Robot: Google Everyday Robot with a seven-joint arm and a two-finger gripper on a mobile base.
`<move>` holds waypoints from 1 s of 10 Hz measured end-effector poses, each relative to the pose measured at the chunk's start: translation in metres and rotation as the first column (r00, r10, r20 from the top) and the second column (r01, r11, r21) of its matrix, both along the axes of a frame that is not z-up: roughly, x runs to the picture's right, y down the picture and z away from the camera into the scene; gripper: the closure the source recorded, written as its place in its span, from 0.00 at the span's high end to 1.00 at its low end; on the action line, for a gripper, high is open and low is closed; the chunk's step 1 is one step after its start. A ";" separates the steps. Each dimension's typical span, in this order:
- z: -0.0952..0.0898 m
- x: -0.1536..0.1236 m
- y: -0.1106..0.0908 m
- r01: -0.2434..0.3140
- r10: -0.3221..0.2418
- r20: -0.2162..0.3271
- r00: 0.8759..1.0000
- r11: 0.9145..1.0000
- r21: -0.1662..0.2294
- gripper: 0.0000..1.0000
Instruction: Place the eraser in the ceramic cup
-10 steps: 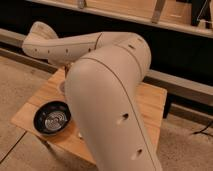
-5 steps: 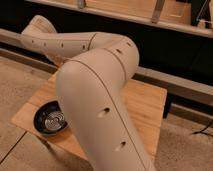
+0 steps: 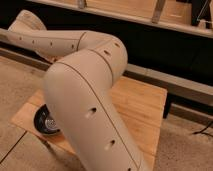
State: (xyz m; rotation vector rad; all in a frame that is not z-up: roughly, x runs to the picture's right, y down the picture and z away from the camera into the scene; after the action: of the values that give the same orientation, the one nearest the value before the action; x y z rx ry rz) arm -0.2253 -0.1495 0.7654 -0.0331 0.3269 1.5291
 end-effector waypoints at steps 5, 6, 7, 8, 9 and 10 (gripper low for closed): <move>0.017 0.057 -0.016 -0.039 0.048 -0.120 0.992 0.997 0.073 0.00; 0.019 0.056 -0.013 -0.050 0.059 -0.119 0.991 0.996 0.076 0.00; 0.021 0.049 -0.006 -0.058 0.066 -0.110 0.992 0.996 0.074 0.00; 0.020 0.040 0.001 -0.060 0.067 -0.099 0.993 0.996 0.072 0.00; 0.019 0.035 0.006 -0.060 0.066 -0.090 0.994 0.996 0.072 0.00; 0.017 0.030 0.012 -0.057 0.063 -0.086 0.994 0.996 0.071 0.00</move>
State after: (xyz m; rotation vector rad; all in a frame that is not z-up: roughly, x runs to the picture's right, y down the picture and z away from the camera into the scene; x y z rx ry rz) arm -0.1954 -0.1375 0.7823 0.0796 0.3463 1.6032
